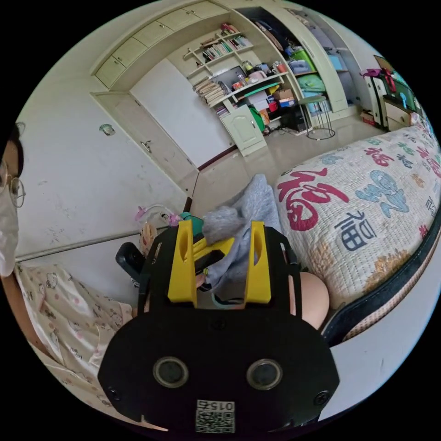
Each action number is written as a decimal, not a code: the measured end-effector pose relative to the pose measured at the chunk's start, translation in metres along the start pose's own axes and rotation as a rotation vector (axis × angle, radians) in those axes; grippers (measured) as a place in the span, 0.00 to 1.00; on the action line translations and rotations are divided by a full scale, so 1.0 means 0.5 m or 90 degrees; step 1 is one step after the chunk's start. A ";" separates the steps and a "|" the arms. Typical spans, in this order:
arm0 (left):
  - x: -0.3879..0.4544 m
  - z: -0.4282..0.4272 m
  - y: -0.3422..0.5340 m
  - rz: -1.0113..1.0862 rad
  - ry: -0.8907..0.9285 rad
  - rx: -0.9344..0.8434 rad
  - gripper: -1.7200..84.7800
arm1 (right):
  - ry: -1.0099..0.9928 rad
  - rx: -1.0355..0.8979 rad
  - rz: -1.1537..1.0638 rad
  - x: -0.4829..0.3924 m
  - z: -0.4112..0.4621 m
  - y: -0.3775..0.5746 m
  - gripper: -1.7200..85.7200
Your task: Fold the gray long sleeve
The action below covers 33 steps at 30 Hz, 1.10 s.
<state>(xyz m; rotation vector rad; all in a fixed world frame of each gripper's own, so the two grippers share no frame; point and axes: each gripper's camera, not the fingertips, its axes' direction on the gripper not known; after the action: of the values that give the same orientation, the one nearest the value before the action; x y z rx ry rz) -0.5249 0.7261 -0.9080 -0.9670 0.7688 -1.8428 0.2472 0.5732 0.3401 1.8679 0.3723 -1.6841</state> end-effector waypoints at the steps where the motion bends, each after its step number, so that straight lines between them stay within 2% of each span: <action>1: 0.017 0.003 0.005 0.029 -0.001 -0.009 0.05 | -0.001 -0.017 0.009 0.008 0.006 -0.016 0.21; 3: 0.042 0.012 0.017 0.067 -0.007 -0.023 0.04 | 0.020 -0.029 0.029 0.022 0.006 -0.035 0.20; 6: 0.063 0.023 0.043 0.112 -0.012 -0.043 0.04 | 0.074 -0.050 0.081 0.067 -0.014 -0.060 0.11; 8: 0.052 0.009 0.065 0.165 0.051 -0.050 0.03 | 0.054 -0.054 0.107 0.105 -0.049 -0.067 0.09; 10: 0.006 -0.023 0.087 0.180 0.059 -0.032 0.03 | 0.074 -0.047 0.114 0.124 -0.077 -0.063 0.09; 12: -0.092 -0.060 0.108 0.133 -0.020 -0.009 0.03 | 0.087 -0.038 0.129 0.145 -0.104 -0.058 0.08; 14: -0.305 -0.103 0.145 -0.039 -0.225 0.015 0.05 | 0.064 -0.026 0.166 0.179 -0.131 -0.051 0.08; 16: -0.492 -0.105 0.182 -0.181 -0.306 -0.025 0.12 | 0.058 -0.022 0.177 0.189 -0.140 -0.051 0.08; 18: -0.658 -0.087 0.229 -0.292 -0.295 -0.061 0.17 | 0.069 -0.028 0.165 0.182 -0.142 -0.060 0.08; 20: -0.817 -0.077 0.303 -0.440 -0.237 -0.023 0.20 | 0.080 -0.034 0.141 0.160 -0.145 -0.081 0.08; 23: -0.934 -0.021 0.369 -0.546 -0.167 -0.066 0.22 | 0.078 -0.039 0.129 0.141 -0.149 -0.108 0.08; 26: -0.978 0.043 0.407 -0.555 -0.120 -0.165 0.20 | 0.080 -0.042 0.129 0.128 -0.146 -0.124 0.08; 27: -0.982 0.047 0.414 -0.555 -0.110 -0.165 0.19 | 0.080 -0.042 0.129 0.125 -0.145 -0.127 0.08; 33: -1.019 -0.011 0.468 -0.590 -0.063 -0.051 0.09 | 0.081 -0.034 0.128 0.075 -0.126 -0.150 0.08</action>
<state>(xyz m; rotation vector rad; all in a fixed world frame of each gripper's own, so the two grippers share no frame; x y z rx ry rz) -0.2792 1.0915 -1.2552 -1.6286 0.3333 -2.5108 0.2613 0.6629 0.2877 1.9097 0.2665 -1.4144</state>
